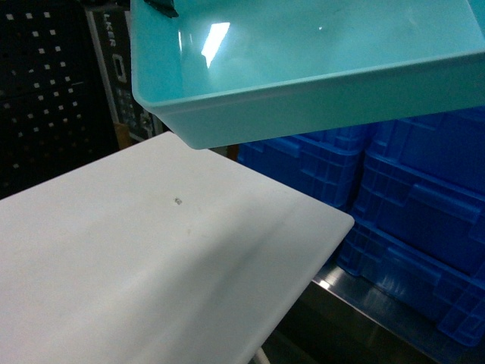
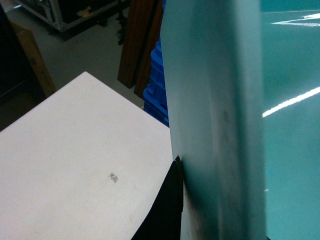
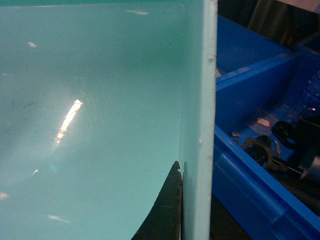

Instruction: Stack blue boxes stably on right

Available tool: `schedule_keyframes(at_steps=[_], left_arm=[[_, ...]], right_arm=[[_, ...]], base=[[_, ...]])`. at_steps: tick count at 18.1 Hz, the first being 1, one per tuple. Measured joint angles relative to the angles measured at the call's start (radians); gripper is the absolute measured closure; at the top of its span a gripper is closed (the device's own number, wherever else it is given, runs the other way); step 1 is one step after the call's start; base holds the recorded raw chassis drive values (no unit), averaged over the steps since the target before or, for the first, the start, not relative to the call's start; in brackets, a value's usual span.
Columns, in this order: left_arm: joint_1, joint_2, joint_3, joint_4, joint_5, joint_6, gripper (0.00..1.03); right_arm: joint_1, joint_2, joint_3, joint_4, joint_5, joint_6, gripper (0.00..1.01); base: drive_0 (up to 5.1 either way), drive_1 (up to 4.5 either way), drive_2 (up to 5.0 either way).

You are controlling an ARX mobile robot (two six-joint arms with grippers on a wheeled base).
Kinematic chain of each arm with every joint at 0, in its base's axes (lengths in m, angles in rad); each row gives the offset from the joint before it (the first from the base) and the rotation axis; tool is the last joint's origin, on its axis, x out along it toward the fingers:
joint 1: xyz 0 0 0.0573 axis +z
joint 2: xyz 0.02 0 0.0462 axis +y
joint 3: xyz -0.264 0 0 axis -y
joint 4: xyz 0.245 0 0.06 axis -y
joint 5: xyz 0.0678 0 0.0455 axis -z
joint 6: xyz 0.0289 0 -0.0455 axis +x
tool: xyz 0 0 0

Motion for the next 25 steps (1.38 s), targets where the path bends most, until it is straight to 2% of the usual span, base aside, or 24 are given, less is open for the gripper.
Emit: schedule_keyframes(at_steps=[25], left_arm=[[0.001,-0.002,-0.002,0.000,-0.002,0.000,0.97]], right_arm=[[0.001,0.000,0.000,-0.001,0.002,0.000,0.99]], base=[[-1.5,-1.51,-1.5]])
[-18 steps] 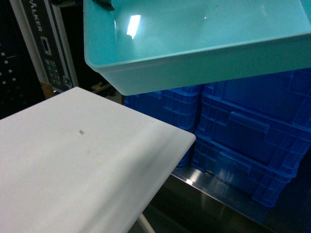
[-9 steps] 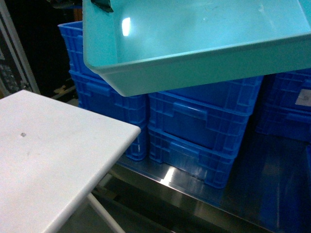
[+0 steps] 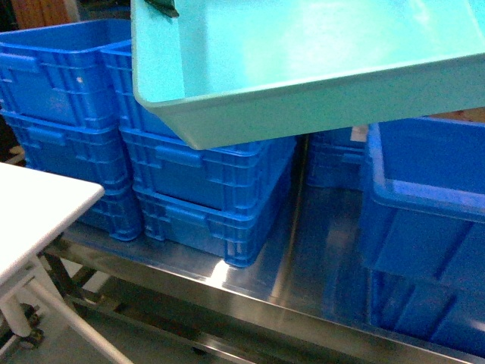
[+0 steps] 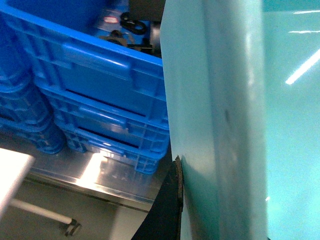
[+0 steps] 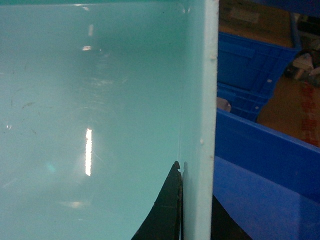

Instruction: Stack blue boxes stably on right

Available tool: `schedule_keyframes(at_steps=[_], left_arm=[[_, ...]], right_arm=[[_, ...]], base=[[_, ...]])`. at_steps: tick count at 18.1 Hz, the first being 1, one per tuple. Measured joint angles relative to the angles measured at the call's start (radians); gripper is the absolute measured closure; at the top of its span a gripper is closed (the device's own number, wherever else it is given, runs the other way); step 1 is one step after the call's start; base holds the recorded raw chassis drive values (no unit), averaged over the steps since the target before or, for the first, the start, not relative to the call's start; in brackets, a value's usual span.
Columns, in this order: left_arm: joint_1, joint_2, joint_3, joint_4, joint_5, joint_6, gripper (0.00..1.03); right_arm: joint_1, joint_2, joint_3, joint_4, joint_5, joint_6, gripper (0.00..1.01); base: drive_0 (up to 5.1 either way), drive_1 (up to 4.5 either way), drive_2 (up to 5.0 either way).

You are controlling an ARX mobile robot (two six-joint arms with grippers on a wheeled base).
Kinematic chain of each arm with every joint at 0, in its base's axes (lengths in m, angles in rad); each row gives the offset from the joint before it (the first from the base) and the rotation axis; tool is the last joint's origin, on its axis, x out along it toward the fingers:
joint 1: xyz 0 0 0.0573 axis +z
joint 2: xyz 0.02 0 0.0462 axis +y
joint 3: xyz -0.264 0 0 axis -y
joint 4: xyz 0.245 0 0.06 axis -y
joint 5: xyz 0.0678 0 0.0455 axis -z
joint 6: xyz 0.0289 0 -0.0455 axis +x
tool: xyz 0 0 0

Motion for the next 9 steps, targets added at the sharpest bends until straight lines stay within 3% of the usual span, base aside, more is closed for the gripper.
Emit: schedule_keyframes(at_steps=[1,9], left_arm=[[0.000,0.000,0.000,0.001,0.000,0.000,0.97],[-0.003,0.000,-0.001,-0.001,-0.001,-0.001,0.97]], right_arm=[[0.000,0.000,0.000,0.002,0.000,0.000,0.99],[-0.002,0.000,-0.002,0.000,0.000,0.000,0.99]], base=[[-1.5,-1.53,-1.5],[2.9,-5.69,-2.0]])
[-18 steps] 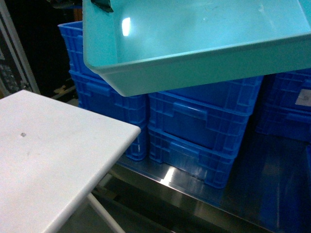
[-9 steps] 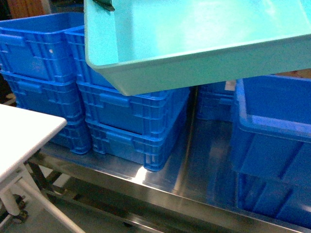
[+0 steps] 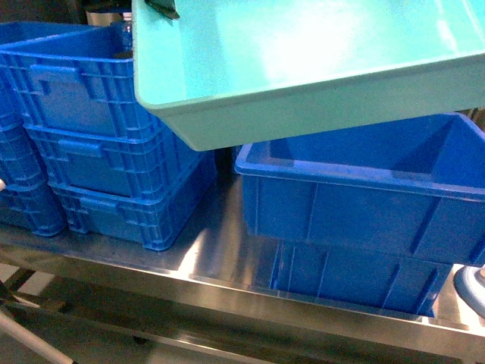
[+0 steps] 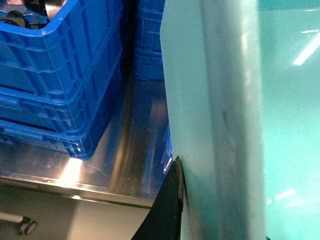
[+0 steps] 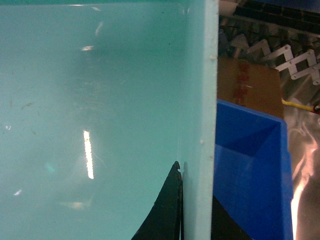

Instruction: Stack blue boxes stably on right

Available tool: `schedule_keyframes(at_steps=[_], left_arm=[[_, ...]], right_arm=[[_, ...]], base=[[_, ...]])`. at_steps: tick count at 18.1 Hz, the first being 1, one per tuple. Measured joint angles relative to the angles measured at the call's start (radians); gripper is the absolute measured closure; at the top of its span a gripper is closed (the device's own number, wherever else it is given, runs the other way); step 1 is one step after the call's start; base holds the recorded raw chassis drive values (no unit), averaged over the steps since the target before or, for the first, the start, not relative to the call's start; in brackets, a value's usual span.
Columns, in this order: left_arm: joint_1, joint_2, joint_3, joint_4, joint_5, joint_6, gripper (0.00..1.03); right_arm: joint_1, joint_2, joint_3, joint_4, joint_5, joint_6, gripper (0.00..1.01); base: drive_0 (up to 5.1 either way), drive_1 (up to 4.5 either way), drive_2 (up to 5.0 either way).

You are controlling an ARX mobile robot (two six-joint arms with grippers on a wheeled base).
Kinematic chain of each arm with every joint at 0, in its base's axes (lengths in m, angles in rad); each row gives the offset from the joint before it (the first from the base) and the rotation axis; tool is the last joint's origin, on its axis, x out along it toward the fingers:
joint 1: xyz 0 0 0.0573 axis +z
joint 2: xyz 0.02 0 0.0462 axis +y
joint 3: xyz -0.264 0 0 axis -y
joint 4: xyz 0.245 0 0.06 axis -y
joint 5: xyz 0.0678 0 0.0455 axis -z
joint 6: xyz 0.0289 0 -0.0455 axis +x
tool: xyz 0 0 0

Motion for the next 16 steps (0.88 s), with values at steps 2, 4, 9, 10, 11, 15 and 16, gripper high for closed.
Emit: schedule_keyframes(at_steps=[2,4,9,10,11,15,16], left_arm=[[-0.006,-0.004,0.000,0.004,-0.006,0.000,0.97],[-0.003,-0.002,0.000,0.000,-0.006,0.000,0.97],[0.006,-0.002,0.000,0.001,-0.003,0.001,0.97],[0.004,-0.002,0.000,0.005,0.000,0.001,0.97],[0.000,-0.002,0.000,0.004,0.000,0.000,0.97],[-0.002,-0.007,-0.001,0.005,-0.004,0.000,0.97],[-0.002,-0.007,-0.001,0.002,-0.004,0.001,0.97]], right_arm=[[-0.001,-0.002,0.000,0.003,0.008,0.000,0.99],[0.000,-0.002,0.000,0.000,0.005,0.000,0.99],[0.002,-0.002,0.000,0.003,-0.005,0.000,0.99],[0.000,-0.002,0.000,0.003,-0.004,0.000,0.99],[-0.001,-0.002,0.000,0.000,0.003,0.000,0.99],[0.000,-0.006,-0.001,0.008,0.003,0.000,0.99],[0.000,-0.005,-0.001,0.003,0.003,0.000,0.99]], base=[[2.9,-5.69,-2.0],[2.9,-5.69,-2.0],[2.9,-5.69,-2.0],[2.9,-5.69,-2.0],[2.9,-5.69,-2.0],[2.9,-5.69,-2.0],[2.9,-5.69,-2.0]])
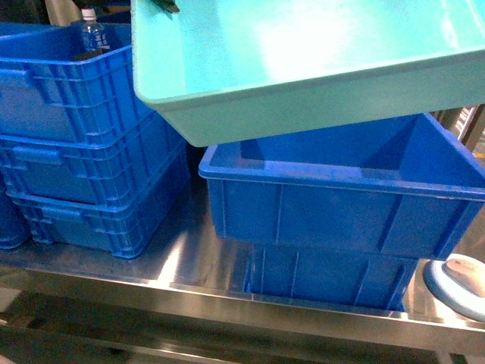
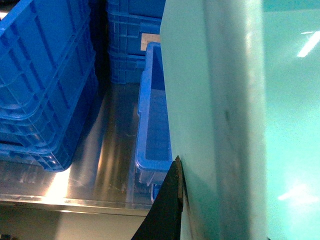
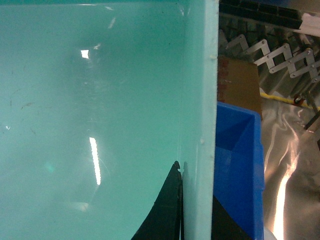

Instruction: Stack blue boxes stably on right

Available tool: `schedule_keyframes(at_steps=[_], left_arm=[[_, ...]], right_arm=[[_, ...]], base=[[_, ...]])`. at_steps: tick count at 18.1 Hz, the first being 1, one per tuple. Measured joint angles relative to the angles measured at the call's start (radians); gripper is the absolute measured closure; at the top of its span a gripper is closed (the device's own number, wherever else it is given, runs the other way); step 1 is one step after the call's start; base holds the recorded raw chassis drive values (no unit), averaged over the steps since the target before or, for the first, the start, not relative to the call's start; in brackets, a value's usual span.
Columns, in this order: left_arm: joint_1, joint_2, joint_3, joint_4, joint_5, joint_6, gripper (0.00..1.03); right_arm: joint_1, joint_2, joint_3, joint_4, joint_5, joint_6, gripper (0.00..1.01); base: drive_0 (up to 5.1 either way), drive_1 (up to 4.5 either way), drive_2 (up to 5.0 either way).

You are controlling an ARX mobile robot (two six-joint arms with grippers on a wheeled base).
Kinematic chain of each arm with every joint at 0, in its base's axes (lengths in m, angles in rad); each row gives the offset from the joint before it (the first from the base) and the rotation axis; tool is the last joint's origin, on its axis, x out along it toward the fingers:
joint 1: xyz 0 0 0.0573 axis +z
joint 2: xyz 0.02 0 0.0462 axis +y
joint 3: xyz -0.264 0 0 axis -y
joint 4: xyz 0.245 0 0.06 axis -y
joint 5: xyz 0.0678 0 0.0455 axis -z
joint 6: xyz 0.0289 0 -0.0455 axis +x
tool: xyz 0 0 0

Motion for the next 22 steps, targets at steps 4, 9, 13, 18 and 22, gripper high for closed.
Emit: schedule_keyframes(at_steps=[4,9,13,18,22], left_arm=[[0.000,0.001,0.000,0.002,-0.001,0.000,0.97],[0.003,0.002,-0.001,0.004,0.003,0.000,0.97],[0.003,0.008,0.000,0.005,0.004,0.000,0.97],[0.003,0.002,0.000,-0.003,0.003,0.000,0.97],[0.003,0.002,0.000,0.000,0.003,0.000,0.97]], right_arm=[[0.000,0.000,-0.001,0.003,-0.002,0.000,0.99],[-0.001,0.002,-0.001,0.001,-0.002,0.000,0.99],[0.000,0.002,-0.001,0.004,-0.002,0.000,0.99],[0.000,-0.002,-0.002,-0.003,-0.002,0.000,0.99],[0.000,-0.002,-0.002,-0.002,-0.002,0.000,0.99]], base=[[2.9,-5.69,-2.0],[2.9,-5.69,-2.0],[1.2,-0.90,0.0],[0.7,0.70,0.7],[0.7,0.70,0.7]])
